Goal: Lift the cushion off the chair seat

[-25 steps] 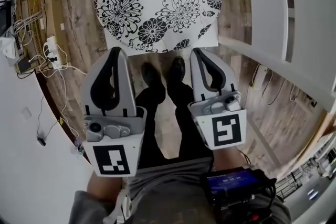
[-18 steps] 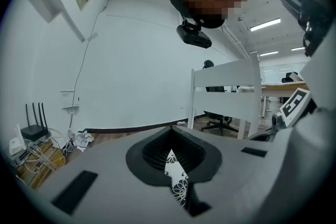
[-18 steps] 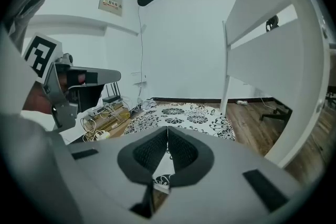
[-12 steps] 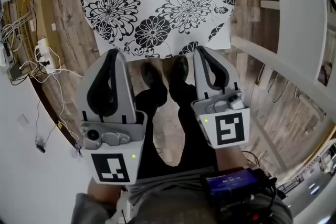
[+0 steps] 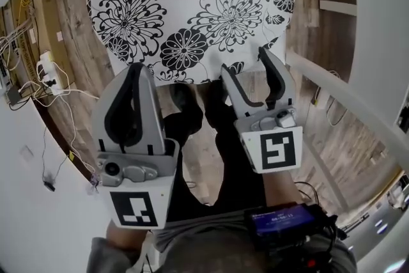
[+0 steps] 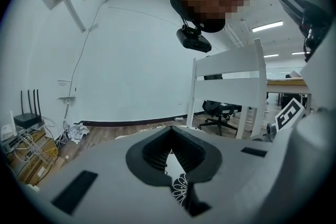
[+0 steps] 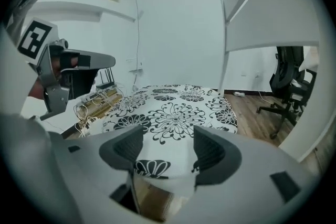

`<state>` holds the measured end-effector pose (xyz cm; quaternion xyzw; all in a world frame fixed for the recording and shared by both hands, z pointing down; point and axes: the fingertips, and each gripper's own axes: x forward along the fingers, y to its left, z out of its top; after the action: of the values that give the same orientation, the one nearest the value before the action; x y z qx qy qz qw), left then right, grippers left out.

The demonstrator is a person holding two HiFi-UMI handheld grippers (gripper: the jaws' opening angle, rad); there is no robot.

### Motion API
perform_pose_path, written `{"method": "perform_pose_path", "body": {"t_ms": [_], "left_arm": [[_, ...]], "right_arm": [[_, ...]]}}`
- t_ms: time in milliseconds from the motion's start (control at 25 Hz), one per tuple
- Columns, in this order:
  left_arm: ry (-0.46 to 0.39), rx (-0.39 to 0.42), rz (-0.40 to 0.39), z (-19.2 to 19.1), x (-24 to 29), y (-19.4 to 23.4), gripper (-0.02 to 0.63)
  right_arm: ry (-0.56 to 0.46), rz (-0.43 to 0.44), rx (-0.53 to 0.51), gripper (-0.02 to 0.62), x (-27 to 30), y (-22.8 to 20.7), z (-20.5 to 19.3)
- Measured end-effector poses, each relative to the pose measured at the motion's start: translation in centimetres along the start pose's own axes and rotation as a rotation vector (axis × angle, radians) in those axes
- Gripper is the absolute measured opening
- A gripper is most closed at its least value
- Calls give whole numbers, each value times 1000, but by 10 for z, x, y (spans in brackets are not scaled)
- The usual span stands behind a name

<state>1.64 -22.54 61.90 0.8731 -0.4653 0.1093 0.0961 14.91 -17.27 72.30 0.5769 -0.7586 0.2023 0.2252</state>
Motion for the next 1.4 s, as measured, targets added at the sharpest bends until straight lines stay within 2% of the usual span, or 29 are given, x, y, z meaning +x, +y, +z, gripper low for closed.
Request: {"method": "perform_pose_path", "body": {"t_ms": [120,240,320,520,640,720,760,960,1080,1240,1400], "left_arm": [[1,4,0,-4,3,2,6],[11,-3,7,-11,4,4,6],[22,-2,8,-17,4,4,6],[42,-10,14,-22,4,5,6],[48,-9,23,-20,1,8,6],[42,-8,24,-13,0,10,6],[38,-7,25,-10,-1,10,6],[26,-11,43,3,-10,10,6],[19,1,66,10,-15,15,6],[9,8,101,26,-21,24,6],[-10,14,104,43,-28,21,6]], "right_arm": [[45,-66,-12,373,6,-15,-14],[94,-73,5,448,17,-24,-33],[118,-59,9,465,25,-26,-42],[167,-48,11,458,34,-27,-50],[174,-38,16,393,33,-24,-48],[172,-34,16,248,31,-20,-42],[172,-28,17,199,30,-18,-39],[150,5,25,76,22,-7,-24],[127,19,37,49,19,-3,-16],[95,27,33,43,12,-1,4],[48,31,23,41,6,2,28]]}}
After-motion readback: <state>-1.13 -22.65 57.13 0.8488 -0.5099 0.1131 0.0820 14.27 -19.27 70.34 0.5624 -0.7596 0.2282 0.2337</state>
